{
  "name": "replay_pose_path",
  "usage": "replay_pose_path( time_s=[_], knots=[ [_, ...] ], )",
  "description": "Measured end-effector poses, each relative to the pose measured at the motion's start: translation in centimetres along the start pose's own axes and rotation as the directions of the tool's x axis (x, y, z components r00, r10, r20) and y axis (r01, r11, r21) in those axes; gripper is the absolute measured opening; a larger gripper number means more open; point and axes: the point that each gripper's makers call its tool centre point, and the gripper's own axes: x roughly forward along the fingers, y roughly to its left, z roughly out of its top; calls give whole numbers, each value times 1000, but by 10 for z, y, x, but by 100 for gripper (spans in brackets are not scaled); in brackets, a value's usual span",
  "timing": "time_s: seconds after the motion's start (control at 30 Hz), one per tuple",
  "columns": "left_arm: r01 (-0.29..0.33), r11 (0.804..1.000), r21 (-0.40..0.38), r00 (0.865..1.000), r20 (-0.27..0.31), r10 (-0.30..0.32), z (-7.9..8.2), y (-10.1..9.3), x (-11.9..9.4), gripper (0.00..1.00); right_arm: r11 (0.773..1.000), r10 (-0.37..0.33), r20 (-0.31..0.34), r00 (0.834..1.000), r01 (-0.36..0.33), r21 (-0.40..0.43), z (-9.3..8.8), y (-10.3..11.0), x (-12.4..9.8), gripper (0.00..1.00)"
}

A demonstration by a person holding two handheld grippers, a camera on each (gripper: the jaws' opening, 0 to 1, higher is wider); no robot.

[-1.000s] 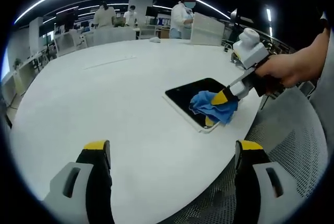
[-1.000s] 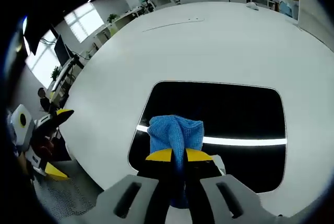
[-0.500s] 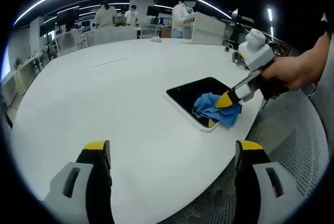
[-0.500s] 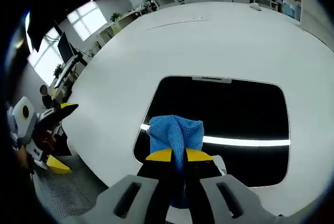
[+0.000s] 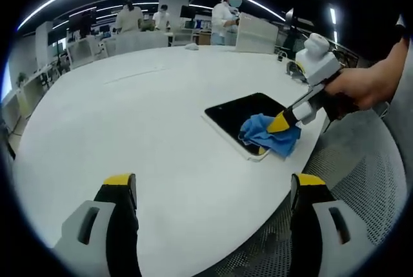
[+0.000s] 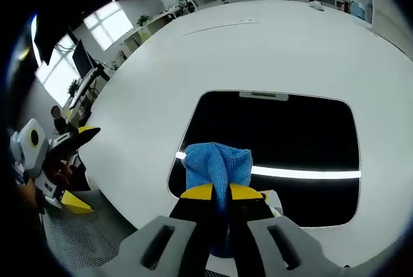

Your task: Wipe the mirror surface with the cleaning cloth until all visible marks leave the cleaned area.

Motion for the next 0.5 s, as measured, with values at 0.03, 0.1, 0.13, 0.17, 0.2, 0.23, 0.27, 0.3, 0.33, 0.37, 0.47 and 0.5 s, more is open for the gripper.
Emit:
replay_pose_path(
  time_s=[0.03,0.1,0.13,0.17,0.2,0.23,0.27,0.3,0.33,0.37,0.47,0.5],
  knots=[
    [-1,1000,1,1000,-2,1,0,-1,0,99,1000,0,0,1000,0,-1,0,0,0,2],
    [-3,1000,3,1000,1,3,2,-2,-1,99,1000,3,1,1000,-3,2,0,0,0,2],
    [-3,1000,2,1000,-1,3,2,-2,-1,99,1000,5,1,1000,-5,3,0,0,0,2],
    [-3,1000,2,1000,-2,3,2,-3,-2,99,1000,6,1,1000,-6,3,0,0,0,2],
    [-3,1000,2,1000,-3,3,2,-4,-2,99,1000,8,1,1000,-8,3,0,0,0,2],
    [-2,1000,2,1000,-4,2,2,-3,-1,99,1000,9,0,1000,-9,3,0,0,0,2],
    [-2,1000,2,1000,-5,2,1,-2,-1,99,1000,10,0,1000,-10,3,0,0,0,2],
    [-1,1000,2,1000,-5,1,1,-2,-1,99,1000,10,-1,1000,-10,2,0,0,-1,2],
    [-1,1000,2,1000,-6,1,1,-2,-1,99,1000,11,-3,1000,-11,3,0,0,-1,2],
    [-1,1000,2,1000,-7,1,0,-2,-1,99,1000,13,-3,1000,-13,3,0,0,-1,2],
    [-2,1000,1,1000,-10,2,1,-3,-1,99,1000,15,-3,1000,-15,6,0,-2,-1,2],
    [-3,1000,1,1000,-11,3,1,-2,-1,99,1000,17,-2,1000,-17,7,0,-2,-2,2]
  ],
)
